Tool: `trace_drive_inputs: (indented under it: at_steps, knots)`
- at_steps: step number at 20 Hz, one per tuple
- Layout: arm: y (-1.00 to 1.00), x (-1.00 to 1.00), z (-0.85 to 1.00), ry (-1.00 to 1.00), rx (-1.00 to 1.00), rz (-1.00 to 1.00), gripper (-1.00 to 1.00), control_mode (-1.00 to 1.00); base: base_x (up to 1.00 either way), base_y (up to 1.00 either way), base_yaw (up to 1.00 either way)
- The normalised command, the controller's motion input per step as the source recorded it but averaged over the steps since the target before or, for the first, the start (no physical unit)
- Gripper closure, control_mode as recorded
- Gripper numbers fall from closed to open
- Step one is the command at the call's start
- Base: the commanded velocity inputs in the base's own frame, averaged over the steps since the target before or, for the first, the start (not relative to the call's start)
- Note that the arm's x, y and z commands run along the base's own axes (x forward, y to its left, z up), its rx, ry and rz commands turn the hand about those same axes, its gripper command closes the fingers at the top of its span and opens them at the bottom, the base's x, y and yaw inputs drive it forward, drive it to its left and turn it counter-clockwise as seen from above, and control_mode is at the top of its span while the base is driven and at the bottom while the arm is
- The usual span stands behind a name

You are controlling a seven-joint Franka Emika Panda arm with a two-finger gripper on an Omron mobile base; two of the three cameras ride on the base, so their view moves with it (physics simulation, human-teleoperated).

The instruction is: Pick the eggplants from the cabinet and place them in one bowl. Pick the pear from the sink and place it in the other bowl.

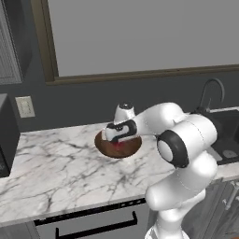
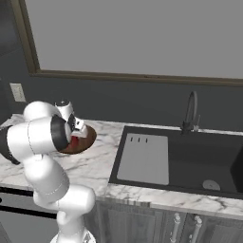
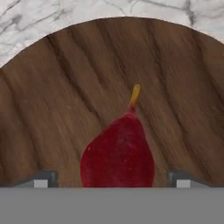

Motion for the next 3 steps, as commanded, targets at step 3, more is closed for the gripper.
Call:
trace_drive_inputs:
  at_steps: [3]
  knots:
    - [0.00, -0.53, 0.79, -0.17, 0.00, 0.00, -1.00, -1.00, 0.00, 0.00, 0.00]
